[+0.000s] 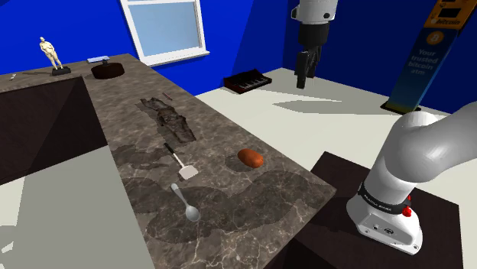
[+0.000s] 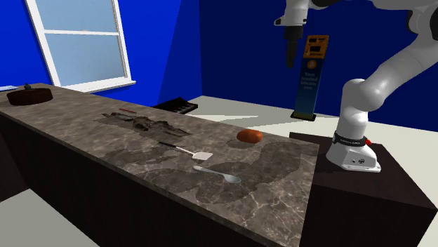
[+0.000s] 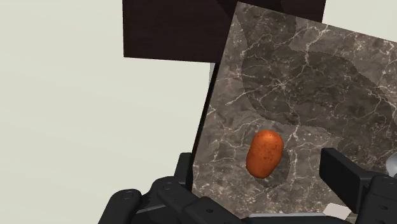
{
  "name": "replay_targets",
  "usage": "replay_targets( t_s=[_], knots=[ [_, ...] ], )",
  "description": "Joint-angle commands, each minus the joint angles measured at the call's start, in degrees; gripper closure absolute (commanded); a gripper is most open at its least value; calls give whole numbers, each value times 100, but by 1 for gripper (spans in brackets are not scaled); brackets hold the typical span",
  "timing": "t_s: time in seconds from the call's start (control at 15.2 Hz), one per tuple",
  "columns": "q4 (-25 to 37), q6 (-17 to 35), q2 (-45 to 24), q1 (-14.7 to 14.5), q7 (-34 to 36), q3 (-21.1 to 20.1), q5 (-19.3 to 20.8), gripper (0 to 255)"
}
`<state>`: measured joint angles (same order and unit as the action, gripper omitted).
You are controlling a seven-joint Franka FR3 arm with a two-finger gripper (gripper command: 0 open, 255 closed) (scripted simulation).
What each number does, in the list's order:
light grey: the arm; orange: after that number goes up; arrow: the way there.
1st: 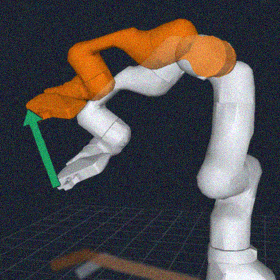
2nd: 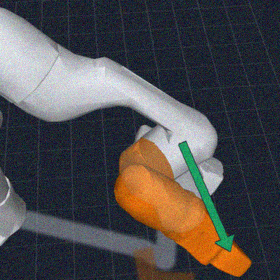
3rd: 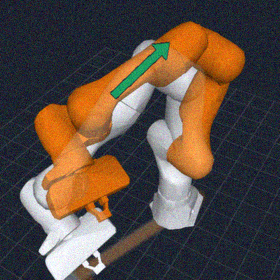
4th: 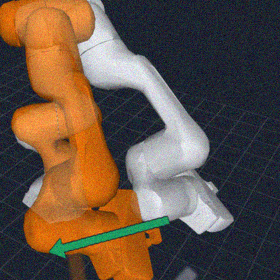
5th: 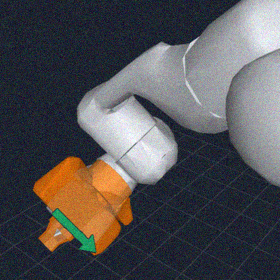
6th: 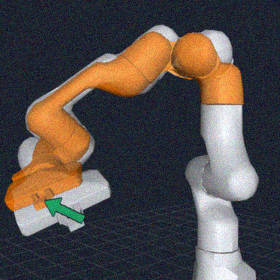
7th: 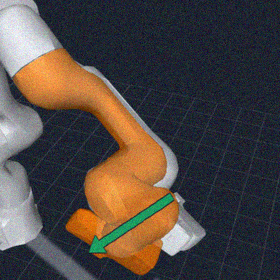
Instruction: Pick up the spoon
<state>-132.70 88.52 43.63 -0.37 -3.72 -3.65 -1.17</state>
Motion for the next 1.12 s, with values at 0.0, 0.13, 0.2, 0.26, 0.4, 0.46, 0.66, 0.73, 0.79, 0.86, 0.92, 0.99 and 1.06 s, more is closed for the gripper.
replay_targets(
  t_s=[0.0, 0.13, 0.2, 0.26, 0.4, 0.46, 0.66, 0.73, 0.79, 0.86, 0.92, 0.99, 1.06],
  knots=[
    [0, 0, 0, 0, 0, 0, 0, 0],
    [-120, 250, -160, -43, 250, -176, -166, 0],
    [-169, 378, -251, -64, 373, -266, -247, 0],
    [-212, 507, -350, -86, 494, -354, -325, 0],
    [-275, 772, -569, -129, 733, -533, -476, 0],
    [-295, 905, -690, -149, 851, -622, -548, 0],
    [-312, 1312, -1094, -207, 1199, -886, -741, 0],
    [-302, 1448, -1243, -223, 1314, -975, -797, 0],
    [-286, 1583, -1397, -238, 1428, -1062, -849, 0],
    [-261, 1719, -1558, -254, 1543, -1148, -895, 0],
    [-229, 1853, -1725, -267, 1657, -1234, -936, 0],
    [-190, 1987, -1897, -280, 1772, -1318, -971, 0],
    [-143, 2119, -2076, -292, 1889, -1401, -999, 0]
  ],
)
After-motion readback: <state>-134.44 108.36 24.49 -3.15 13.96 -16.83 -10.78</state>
